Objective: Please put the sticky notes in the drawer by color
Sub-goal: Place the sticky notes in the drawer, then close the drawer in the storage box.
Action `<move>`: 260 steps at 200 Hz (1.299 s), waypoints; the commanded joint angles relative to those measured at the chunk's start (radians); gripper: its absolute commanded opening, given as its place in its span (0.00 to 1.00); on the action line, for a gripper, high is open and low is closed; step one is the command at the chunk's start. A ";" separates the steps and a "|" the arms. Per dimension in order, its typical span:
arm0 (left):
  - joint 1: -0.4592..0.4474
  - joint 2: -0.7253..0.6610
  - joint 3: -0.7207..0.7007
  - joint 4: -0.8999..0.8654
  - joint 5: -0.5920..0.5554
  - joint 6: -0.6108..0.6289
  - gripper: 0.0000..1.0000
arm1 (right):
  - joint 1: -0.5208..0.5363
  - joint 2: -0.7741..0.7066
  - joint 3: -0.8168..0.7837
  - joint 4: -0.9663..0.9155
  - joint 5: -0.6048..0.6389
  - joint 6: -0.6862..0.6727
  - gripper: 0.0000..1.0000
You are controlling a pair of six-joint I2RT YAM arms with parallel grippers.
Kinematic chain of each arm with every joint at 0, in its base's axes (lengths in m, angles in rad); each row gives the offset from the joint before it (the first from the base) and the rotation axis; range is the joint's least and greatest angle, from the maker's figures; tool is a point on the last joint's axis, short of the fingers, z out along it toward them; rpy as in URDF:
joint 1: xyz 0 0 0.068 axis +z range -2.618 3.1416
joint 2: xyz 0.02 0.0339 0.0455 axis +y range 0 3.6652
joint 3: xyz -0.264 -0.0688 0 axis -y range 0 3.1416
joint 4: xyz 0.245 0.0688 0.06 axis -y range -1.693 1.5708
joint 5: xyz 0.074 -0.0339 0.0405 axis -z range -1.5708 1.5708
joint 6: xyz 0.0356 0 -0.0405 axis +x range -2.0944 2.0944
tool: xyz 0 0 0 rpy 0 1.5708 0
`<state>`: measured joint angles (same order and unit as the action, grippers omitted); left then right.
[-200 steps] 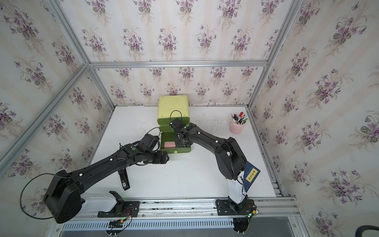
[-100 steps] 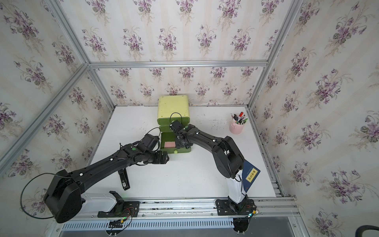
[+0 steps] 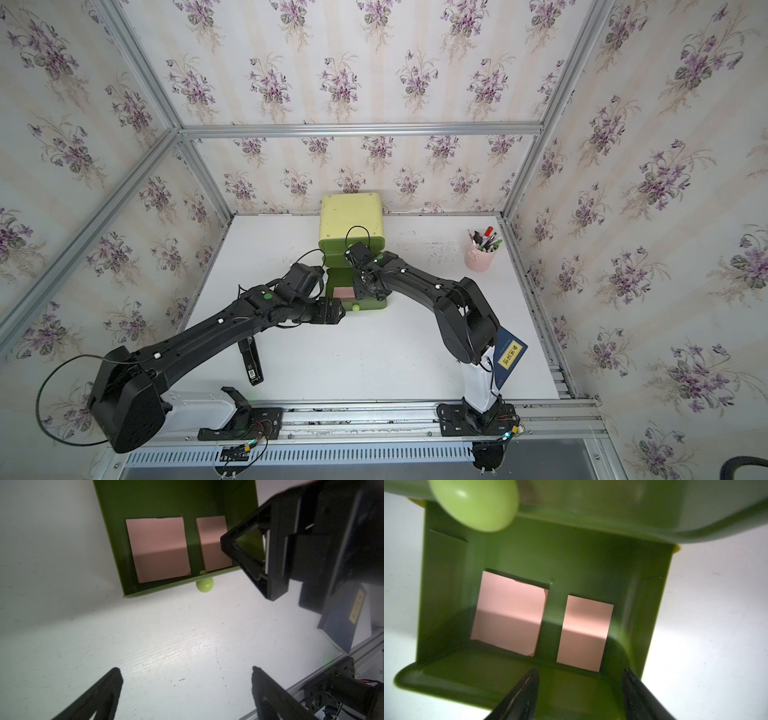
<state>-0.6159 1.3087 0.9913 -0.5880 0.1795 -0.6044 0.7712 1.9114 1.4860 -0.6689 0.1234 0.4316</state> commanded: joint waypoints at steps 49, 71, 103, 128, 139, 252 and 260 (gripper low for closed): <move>0.208 -0.013 0.300 -0.095 0.016 0.153 0.92 | 0.011 -0.354 -0.368 0.262 -0.404 -0.021 0.54; 0.290 0.093 0.429 -0.073 0.090 0.220 0.84 | 0.069 -0.409 -0.476 0.379 -0.417 -0.040 0.51; 0.338 0.313 0.630 -0.054 0.113 0.266 0.80 | 0.172 -0.357 -0.486 0.417 -0.296 -0.095 0.52; 0.350 0.473 0.791 -0.102 0.142 0.275 0.79 | 0.172 -0.266 -0.448 0.413 -0.220 -0.101 0.52; 0.349 0.509 0.820 -0.096 0.127 0.284 0.81 | 0.171 -0.233 -0.430 0.420 -0.212 -0.124 0.52; 0.356 0.587 0.791 -0.105 0.163 0.273 0.82 | 0.156 0.043 -0.143 0.385 0.027 -0.310 0.54; 0.356 0.580 0.784 -0.100 0.164 0.269 0.82 | 0.151 0.068 -0.118 0.390 0.039 -0.321 0.54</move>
<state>-0.2615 1.8980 1.7916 -0.6342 0.3611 -0.3416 0.9318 1.9289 1.3151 -0.2775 0.0845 0.1699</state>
